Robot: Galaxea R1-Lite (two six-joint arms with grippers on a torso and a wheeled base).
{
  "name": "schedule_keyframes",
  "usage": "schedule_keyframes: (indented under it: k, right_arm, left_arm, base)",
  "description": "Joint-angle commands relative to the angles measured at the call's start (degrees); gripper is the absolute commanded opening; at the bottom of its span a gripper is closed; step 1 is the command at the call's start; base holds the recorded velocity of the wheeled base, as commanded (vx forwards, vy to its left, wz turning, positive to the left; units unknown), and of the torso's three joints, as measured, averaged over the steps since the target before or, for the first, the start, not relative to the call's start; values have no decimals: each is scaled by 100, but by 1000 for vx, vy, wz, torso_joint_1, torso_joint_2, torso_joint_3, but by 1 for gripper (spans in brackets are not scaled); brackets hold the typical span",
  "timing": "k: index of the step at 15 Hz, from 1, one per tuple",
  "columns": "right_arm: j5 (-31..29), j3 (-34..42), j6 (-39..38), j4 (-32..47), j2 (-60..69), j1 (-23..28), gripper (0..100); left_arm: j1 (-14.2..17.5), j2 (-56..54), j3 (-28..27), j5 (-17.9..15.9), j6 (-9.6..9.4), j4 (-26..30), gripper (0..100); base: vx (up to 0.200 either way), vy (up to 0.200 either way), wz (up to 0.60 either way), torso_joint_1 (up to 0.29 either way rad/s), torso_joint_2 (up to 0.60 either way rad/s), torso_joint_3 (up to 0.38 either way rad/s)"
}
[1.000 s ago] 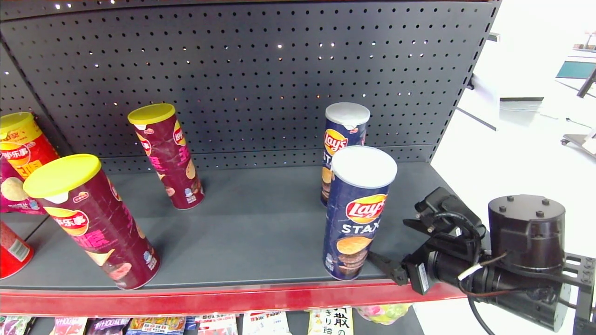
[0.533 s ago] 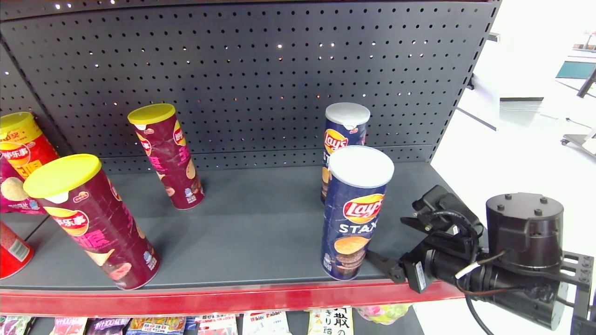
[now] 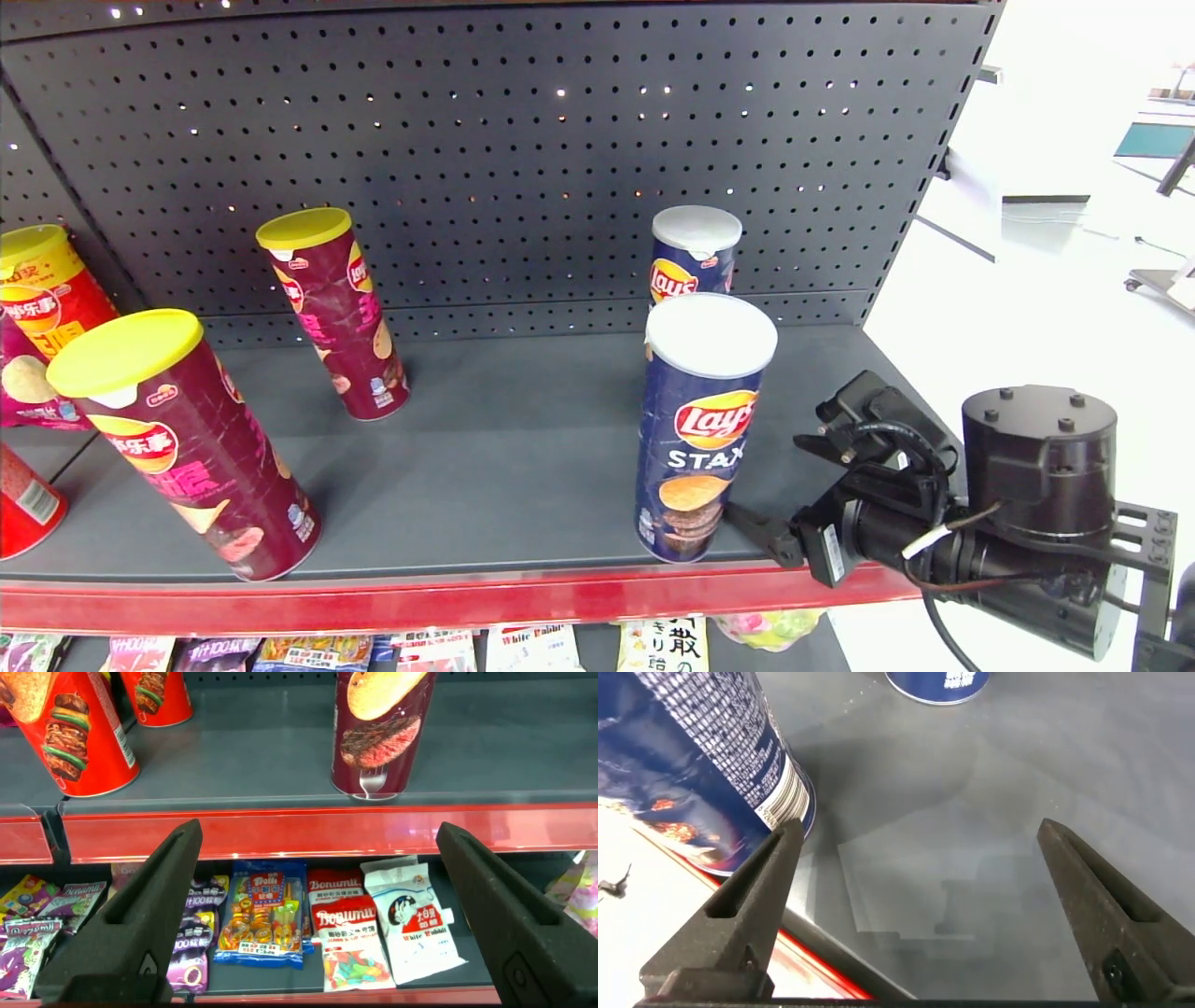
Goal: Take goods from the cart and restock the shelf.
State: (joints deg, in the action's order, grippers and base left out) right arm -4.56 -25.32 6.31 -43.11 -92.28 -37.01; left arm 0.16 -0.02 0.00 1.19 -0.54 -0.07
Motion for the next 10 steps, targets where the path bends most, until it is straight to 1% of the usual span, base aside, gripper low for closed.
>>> schedule_keyframes:
  k: [1,10]
  right_arm:
    - [-1,-34,1,-5,-44,-17,100]
    - [-1,-78,-7,-5,-106,-8,100]
  left_arm:
    - [2,2,0,4,1,-1,100]
    - [2,2,0,4,1,-1,100]
  base:
    - [0,0,0,0,0,0]
    - [0,0,0,0,0,0]
